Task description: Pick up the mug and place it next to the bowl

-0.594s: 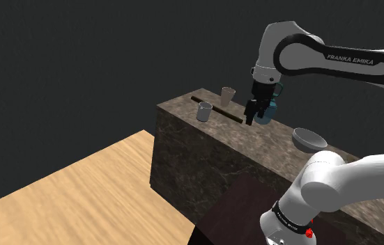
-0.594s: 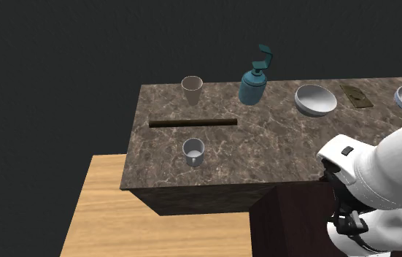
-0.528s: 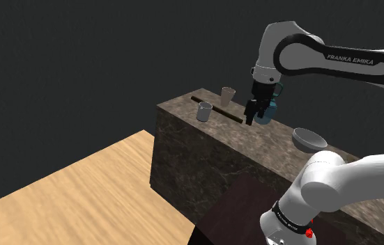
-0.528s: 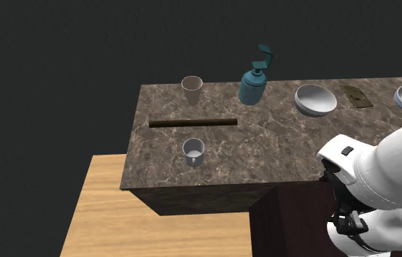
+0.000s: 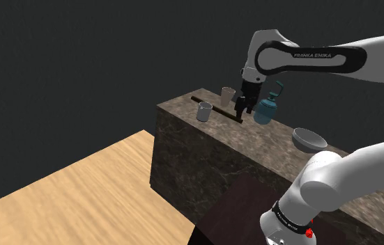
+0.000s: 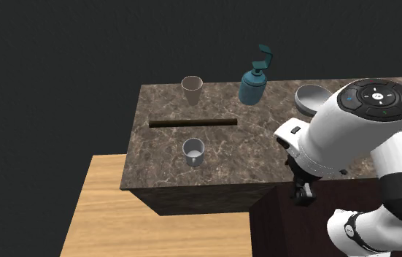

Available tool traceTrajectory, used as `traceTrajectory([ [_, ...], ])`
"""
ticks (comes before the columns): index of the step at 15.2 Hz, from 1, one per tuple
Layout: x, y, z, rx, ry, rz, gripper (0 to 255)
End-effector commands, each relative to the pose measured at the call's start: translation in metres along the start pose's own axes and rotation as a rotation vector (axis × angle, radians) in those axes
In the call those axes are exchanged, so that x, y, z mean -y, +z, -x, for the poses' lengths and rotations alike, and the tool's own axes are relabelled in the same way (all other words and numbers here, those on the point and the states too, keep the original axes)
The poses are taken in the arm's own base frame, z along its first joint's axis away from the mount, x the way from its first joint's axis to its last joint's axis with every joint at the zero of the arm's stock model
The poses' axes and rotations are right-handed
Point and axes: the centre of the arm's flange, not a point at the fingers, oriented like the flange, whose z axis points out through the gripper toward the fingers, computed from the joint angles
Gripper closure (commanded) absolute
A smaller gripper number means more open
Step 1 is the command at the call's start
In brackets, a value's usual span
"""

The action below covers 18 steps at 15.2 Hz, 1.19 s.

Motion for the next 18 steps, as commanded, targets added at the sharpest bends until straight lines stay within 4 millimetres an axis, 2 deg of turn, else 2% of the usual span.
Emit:
traceTrajectory([
  [1,-0.014,0.007,-0.024,-0.007,-0.009,-0.006,0],
  [18,-0.129,0.064,-0.206,-0.061,-0.076,-0.066,0],
])
